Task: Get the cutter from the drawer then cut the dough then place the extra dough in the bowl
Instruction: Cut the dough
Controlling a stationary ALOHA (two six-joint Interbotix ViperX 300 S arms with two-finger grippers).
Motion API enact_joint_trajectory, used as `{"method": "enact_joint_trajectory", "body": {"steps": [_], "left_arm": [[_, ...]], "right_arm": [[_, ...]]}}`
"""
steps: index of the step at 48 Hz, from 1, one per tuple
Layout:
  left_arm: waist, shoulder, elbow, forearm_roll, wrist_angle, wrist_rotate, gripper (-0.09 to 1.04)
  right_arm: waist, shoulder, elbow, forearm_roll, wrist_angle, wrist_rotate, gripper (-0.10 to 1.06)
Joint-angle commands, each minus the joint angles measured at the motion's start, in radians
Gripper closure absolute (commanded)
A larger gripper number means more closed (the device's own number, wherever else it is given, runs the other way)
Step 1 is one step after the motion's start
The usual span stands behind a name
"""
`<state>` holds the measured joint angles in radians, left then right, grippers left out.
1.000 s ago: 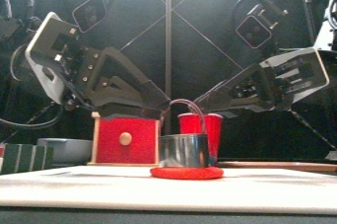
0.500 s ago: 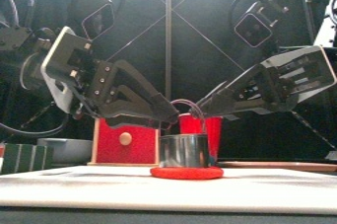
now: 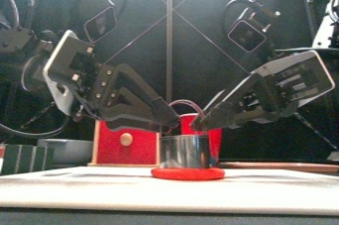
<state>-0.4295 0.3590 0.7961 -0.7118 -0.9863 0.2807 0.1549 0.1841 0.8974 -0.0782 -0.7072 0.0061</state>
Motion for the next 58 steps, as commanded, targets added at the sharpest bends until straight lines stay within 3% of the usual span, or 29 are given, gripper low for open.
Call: {"method": "enact_joint_trajectory", "body": {"steps": [1,18,39,58], "left_arm": [[0.003,-0.018,-0.017,-0.002,-0.002,0.002,0.16],[0.003,-0.020,-0.005,-0.014,0.005,0.002,0.23],[0.003,-0.009,-0.002,-0.008,0.098,0.006,0.36],[0.000,0.052,-0.002,-0.012,0.167,-0.008,0.42]], "right_arm": [[0.005,-0.017,-0.031,-0.003,0.005,-0.003,0.21],[-0.002,-0.017,-0.017,0.000,0.005,-0.006,0.24],[-0.012,-0.011,0.002,-0.012,0.006,-0.009,0.51],[-0.028,0.051,0.011,0.008,0.005,-0.005,0.54]]}}
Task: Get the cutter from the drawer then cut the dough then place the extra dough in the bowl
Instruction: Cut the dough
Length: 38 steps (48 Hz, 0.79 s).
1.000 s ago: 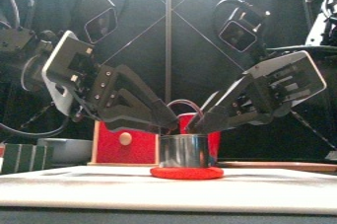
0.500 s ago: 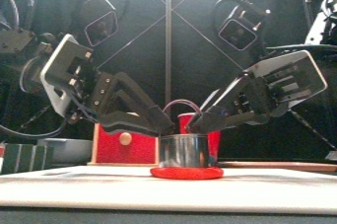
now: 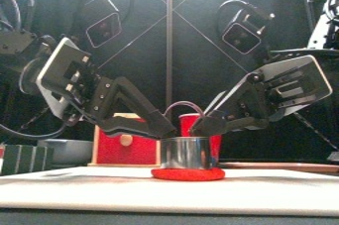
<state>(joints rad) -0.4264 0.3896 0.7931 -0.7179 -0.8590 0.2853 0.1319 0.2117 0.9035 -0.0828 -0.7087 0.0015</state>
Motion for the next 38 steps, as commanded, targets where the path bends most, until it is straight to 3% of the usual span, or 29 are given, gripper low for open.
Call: {"method": "enact_joint_trajectory", "body": {"steps": [1,19,38], "left_arm": [[-0.002,0.026,0.002,-0.008,0.043,-0.015,0.42],[-0.005,0.089,0.000,-0.018,0.094,-0.080,0.42],[-0.009,0.103,0.003,-0.023,0.112,-0.084,0.42]], "right_arm": [[-0.006,0.029,0.005,0.015,0.006,0.000,0.54],[-0.011,0.121,0.018,0.074,0.005,0.000,0.54],[-0.011,0.124,0.011,0.078,0.006,0.000,0.54]]}}
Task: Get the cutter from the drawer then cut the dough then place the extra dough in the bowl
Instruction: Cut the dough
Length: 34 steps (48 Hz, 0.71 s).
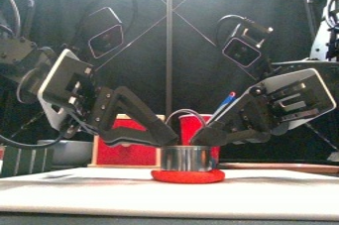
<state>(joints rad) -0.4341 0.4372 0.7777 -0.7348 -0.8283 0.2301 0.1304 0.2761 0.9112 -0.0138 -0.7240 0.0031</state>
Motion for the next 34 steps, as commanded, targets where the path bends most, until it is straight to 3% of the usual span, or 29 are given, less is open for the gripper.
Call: {"method": "enact_joint_trajectory", "body": {"steps": [1,22,34], "left_arm": [[-0.003,0.055,0.017,-0.008,0.081,-0.029,0.42],[0.038,-0.074,-0.003,0.011,0.081,-0.009,0.38],[0.081,-0.144,-0.028,0.048,0.083,0.074,0.26]], "right_arm": [[-0.009,0.058,0.003,0.011,0.021,-0.002,0.54],[-0.003,-0.037,-0.020,0.002,0.066,-0.003,0.54],[0.000,-0.117,-0.048,-0.012,0.166,0.002,0.52]]}}
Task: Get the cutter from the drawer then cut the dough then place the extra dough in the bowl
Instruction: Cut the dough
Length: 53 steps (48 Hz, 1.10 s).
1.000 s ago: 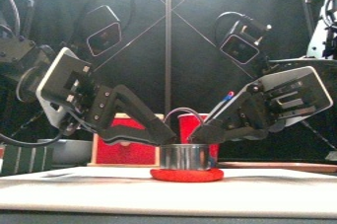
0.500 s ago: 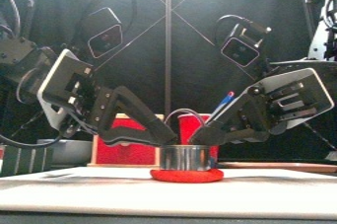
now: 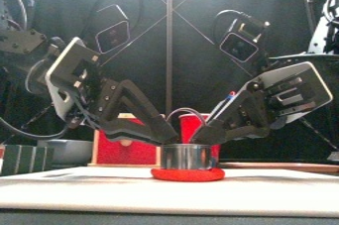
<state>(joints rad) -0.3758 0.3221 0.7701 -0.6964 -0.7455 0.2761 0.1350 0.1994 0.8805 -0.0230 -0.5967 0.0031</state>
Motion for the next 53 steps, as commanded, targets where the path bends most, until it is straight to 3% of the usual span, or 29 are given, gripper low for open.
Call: {"method": "enact_joint_trajectory", "body": {"steps": [1,12,26,38,49,53], "left_arm": [[0.025,-0.031,-0.023,0.012,-0.002,0.034,0.24],[0.035,-0.035,-0.066,0.029,-0.002,0.104,0.07],[0.037,-0.094,-0.064,0.031,-0.002,0.160,0.05],[0.028,-0.166,-0.005,0.031,-0.009,0.163,0.06],[0.020,-0.187,0.061,0.031,-0.038,0.163,0.07],[0.020,-0.183,0.074,0.029,-0.046,0.163,0.08]], "right_arm": [[-0.005,-0.044,-0.020,-0.005,0.043,0.002,0.52],[0.012,-0.094,-0.051,-0.005,0.103,0.003,0.40],[0.020,-0.124,-0.094,0.003,0.149,0.005,0.20],[0.017,-0.127,-0.130,0.003,0.245,0.008,0.19],[0.014,-0.163,-0.195,-0.003,0.535,0.009,0.19],[0.014,-0.170,-0.207,-0.003,0.580,0.009,0.19]]}}
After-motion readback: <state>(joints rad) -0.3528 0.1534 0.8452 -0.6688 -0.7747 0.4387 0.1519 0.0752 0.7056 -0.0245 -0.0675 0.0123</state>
